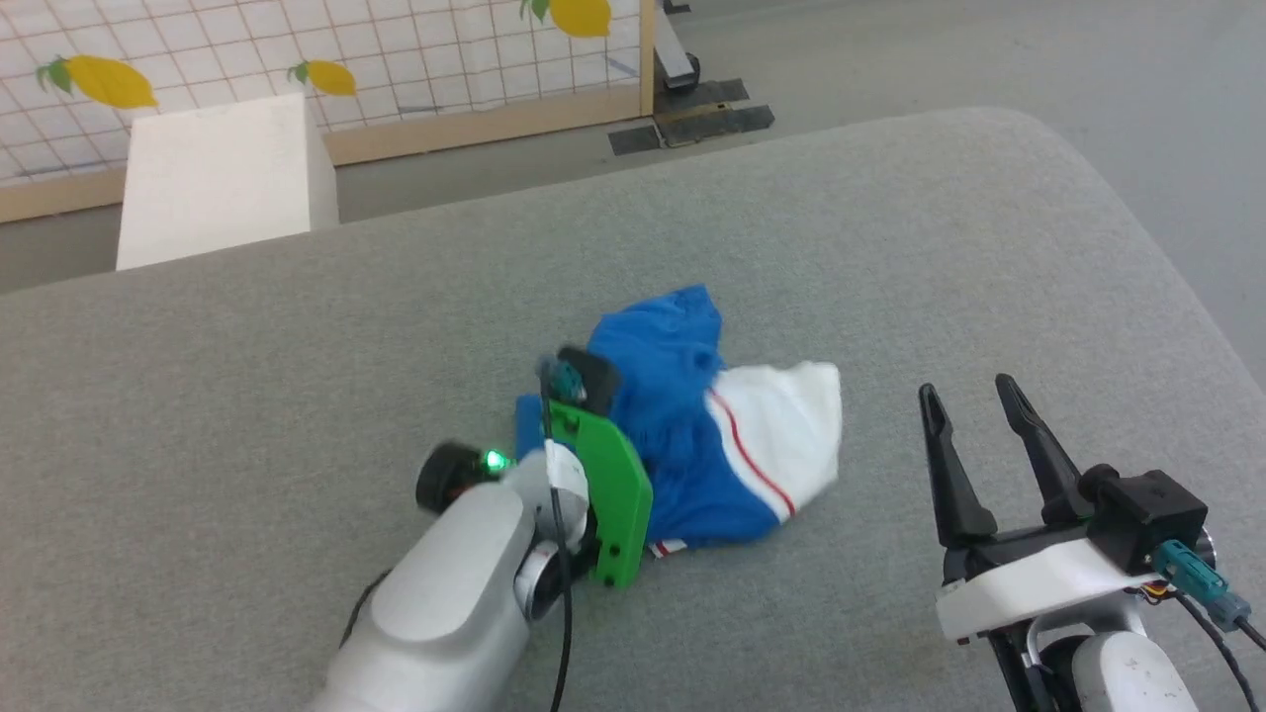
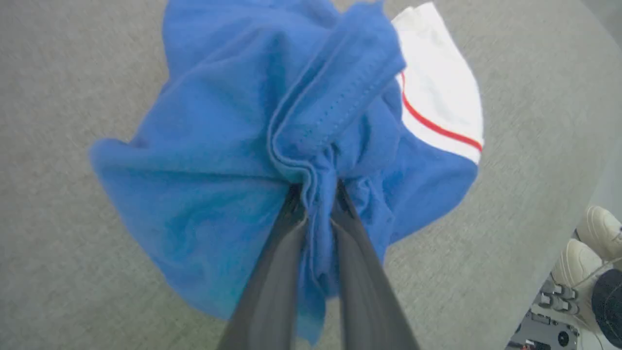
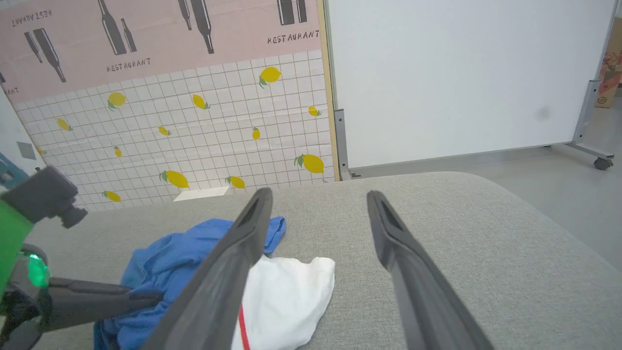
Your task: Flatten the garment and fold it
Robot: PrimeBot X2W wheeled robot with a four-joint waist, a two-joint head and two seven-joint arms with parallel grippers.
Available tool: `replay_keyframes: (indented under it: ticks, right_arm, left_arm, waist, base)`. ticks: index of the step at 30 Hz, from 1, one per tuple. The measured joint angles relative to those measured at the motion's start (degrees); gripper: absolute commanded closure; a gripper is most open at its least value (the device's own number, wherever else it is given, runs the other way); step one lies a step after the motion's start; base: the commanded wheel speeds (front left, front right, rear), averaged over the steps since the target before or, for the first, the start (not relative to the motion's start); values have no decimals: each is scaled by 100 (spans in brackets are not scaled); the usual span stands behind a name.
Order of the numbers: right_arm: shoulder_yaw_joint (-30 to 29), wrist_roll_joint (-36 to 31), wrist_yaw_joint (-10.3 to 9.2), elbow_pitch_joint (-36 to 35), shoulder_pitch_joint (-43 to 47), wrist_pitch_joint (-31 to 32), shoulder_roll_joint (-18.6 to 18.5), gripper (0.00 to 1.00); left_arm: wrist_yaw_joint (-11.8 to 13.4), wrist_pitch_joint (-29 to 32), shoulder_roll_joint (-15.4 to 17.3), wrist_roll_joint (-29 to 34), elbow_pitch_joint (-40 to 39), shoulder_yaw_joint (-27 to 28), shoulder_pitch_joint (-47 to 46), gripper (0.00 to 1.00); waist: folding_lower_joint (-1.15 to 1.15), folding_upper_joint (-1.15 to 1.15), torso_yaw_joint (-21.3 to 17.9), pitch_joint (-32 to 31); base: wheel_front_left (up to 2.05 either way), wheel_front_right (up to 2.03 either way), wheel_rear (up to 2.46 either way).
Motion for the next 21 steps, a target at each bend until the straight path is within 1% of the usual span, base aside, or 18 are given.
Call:
replay_keyframes:
  ticks: [1, 2, 3, 4, 5, 7, 12, 14, 16, 19, 21]
  right_arm:
    - [1, 1, 0, 1, 0, 1, 0, 0]
    - [5, 1, 0, 2, 0, 1, 0, 0]
    - [5, 1, 0, 3, 0, 1, 0, 0]
    - [-2, 1, 0, 2, 0, 2, 0, 0]
    - [-9, 1, 0, 3, 0, 3, -1, 0]
    - [-11, 0, 0, 4, -1, 10, 0, 0]
    - [-31, -16, 0, -3, -3, 54, 0, 0]
    - [-54, -22, 0, -10, -4, 63, 1, 0]
    - [-101, -47, 0, -25, -4, 82, 0, 0]
    - [-182, -63, 0, -40, -4, 138, 0, 0]
    - [-267, -62, 0, -43, -5, 201, 2, 0]
  left_arm:
    - [-3, 215, -4, -54, 123, -41, 9, 100]
    - [-1, 376, -10, -76, 205, -65, 9, 96]
    - [-1, 448, -11, -83, 230, -76, 7, 26]
    - [15, 469, -11, -94, 225, -73, 2, 0]
    - [41, 432, -12, -91, 192, -64, -8, 0]
    - [116, 47, 10, -43, 48, 8, -11, 0]
    - [337, -1913, 87, 1, -762, 617, -26, 0]
    - [427, -2541, 157, 1, -1060, 854, 36, 0]
    - [569, -3089, 303, 32, -1361, 1076, 226, 0]
    - [764, -3627, 523, 41, -1752, 1389, 699, 0]
    - [873, -3788, 657, 46, -2009, 1608, 1042, 0]
  waist:
    - [0, 0, -14, 24]
    - [0, 0, -22, 46]
    - [0, 0, -22, 61]
    - [0, 0, -13, 75]
    - [0, 0, 8, 85]
    - [0, 0, 57, 95]
    - [0, 0, 217, 87]
    - [0, 0, 282, 66]
    - [0, 0, 362, 41]
    - [0, 0, 484, 12]
    - [0, 0, 568, 8]
  base:
    - [0, 0, 0]
    - [0, 0, 0]
    - [0, 0, 0]
    - [0, 0, 0]
    - [0, 0, 0]
    - [0, 0, 0]
    - [0, 0, 0]
    - [0, 0, 0]
    - [0, 0, 0]
    - [0, 0, 0]
    - [0, 0, 0]
